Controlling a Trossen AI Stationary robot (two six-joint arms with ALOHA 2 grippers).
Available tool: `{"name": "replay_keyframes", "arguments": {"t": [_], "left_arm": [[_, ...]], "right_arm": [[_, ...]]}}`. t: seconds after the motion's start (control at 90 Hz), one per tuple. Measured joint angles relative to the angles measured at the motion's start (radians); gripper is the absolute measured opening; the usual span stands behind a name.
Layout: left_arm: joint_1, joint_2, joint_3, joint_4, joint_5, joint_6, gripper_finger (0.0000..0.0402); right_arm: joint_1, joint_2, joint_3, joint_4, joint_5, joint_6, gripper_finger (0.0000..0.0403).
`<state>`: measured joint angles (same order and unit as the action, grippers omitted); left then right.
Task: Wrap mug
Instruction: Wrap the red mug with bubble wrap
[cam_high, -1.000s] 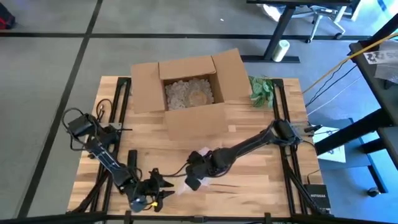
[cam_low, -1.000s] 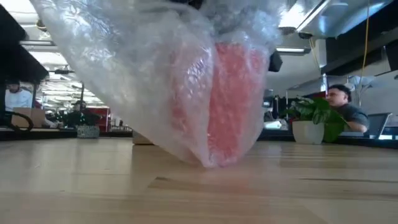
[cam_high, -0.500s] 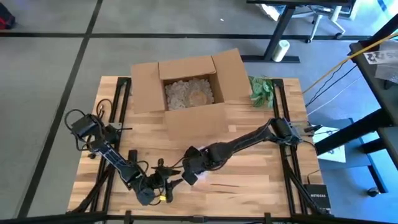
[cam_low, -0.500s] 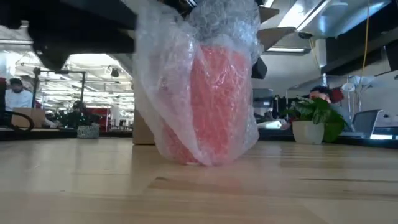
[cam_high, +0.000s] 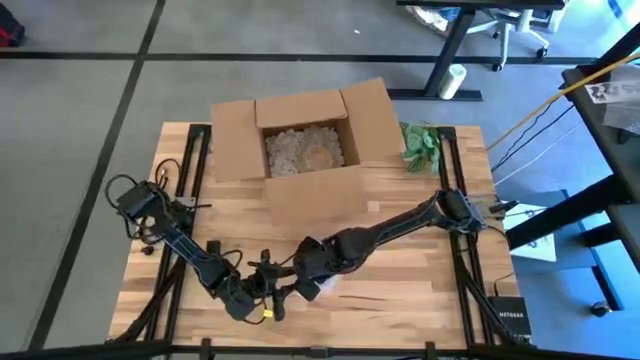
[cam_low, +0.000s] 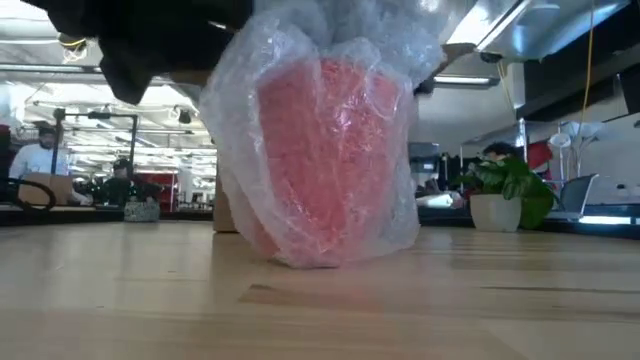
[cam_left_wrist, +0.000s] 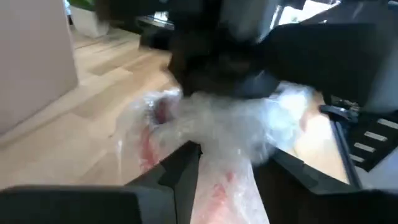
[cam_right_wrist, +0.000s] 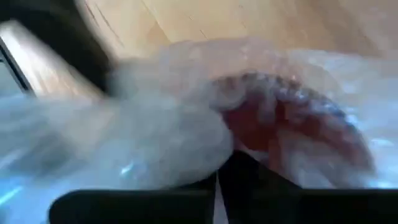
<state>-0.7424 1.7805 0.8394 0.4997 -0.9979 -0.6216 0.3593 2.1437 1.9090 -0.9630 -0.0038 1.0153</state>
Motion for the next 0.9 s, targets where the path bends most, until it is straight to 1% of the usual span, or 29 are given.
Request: {"name": "replay_keyframes", "arguments": {"t": [0.1, 0.2, 0.267, 0.344, 0.511, 0.689, 0.833, 0.9], "left_arm": [[0.001, 0.000, 0.000, -0.011, 0.007, -0.004, 0.0129], [0.002, 0.000, 0.000, -0.021, 0.007, -0.007, 0.0129], [0.004, 0.000, 0.000, -0.022, 0.008, -0.007, 0.0129], [0.007, 0.000, 0.000, -0.022, 0.009, -0.007, 0.0129], [0.013, 0.000, 0.000, -0.019, 0.011, -0.008, 0.0129], [0.013, 0.001, 0.000, -0.037, 0.022, 0.007, 0.0129], [0.009, 0.002, 0.000, -0.126, 0.024, -0.103, 0.0129], [0.003, 0.002, 0.000, -0.127, 0.022, -0.104, 0.0129]], "right_arm": [[0.010, -0.006, 0.125, -0.148, 0.049, 0.000, 0.0000], [0.029, -0.010, 0.239, -0.240, 0.161, -0.002, 0.0000], [0.043, -0.010, 0.281, -0.231, 0.232, -0.024, 0.0000], [0.050, -0.010, 0.287, -0.173, 0.270, -0.059, 0.0000], [0.054, 0.034, 0.287, -0.134, 0.271, -0.101, 0.0000], [0.050, 0.120, 0.286, -0.144, 0.199, -0.113, 0.0000], [0.045, 0.130, 0.286, -0.169, 0.195, -0.107, 0.0000], [0.045, 0.130, 0.286, -0.178, 0.195, -0.106, 0.0000]]}}
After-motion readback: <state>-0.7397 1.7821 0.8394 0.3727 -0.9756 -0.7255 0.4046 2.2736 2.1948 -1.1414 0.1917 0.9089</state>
